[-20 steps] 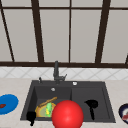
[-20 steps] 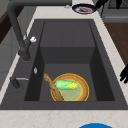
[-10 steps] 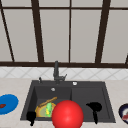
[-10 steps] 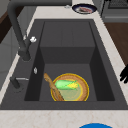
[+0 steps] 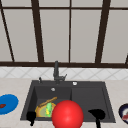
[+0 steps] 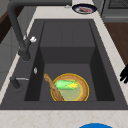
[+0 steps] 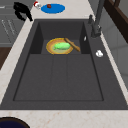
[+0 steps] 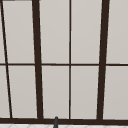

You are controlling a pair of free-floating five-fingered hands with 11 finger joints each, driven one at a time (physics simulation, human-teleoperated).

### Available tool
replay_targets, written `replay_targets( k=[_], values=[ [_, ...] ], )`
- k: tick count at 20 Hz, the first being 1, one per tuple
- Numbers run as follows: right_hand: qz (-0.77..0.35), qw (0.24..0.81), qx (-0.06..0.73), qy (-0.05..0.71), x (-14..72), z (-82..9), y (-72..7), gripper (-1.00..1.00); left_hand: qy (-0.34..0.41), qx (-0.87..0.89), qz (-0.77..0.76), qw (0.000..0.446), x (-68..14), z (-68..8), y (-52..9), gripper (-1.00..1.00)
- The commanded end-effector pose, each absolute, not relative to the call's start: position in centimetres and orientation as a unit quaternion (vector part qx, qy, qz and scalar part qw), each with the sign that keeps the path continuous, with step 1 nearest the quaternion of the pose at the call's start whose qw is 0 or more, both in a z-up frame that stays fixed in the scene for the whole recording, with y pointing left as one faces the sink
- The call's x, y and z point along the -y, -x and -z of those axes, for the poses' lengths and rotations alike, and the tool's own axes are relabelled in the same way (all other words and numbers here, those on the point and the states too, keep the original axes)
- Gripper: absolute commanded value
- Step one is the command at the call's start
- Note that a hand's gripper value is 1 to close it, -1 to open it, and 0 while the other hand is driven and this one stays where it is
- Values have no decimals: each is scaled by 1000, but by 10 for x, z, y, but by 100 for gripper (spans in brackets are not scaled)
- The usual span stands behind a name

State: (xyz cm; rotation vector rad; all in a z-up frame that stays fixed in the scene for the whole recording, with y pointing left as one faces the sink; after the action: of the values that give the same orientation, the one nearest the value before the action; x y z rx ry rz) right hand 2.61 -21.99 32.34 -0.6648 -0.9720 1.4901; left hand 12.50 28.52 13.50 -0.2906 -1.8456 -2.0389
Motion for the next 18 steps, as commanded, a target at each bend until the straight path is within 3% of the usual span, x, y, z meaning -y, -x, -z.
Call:
replay_targets(
  k=[1, 4, 5, 18],
  values=[
    [-636, 583, 419, 282, 218, -323, -13, -100, 103, 656, 724, 187, -285, -135, -125, 0],
    [-639, 585, 414, 279, 219, -321, -13, -100, 103, 656, 724, 187, -285, -135, -125, 0],
    [-640, 585, 412, 279, 219, -321, -14, 0, 103, 656, 724, 187, -285, -135, -125, -100],
    [-636, 584, 417, 284, 219, -320, -12, 0, 120, 651, 722, 202, -277, -136, -130, -100]
  ],
)
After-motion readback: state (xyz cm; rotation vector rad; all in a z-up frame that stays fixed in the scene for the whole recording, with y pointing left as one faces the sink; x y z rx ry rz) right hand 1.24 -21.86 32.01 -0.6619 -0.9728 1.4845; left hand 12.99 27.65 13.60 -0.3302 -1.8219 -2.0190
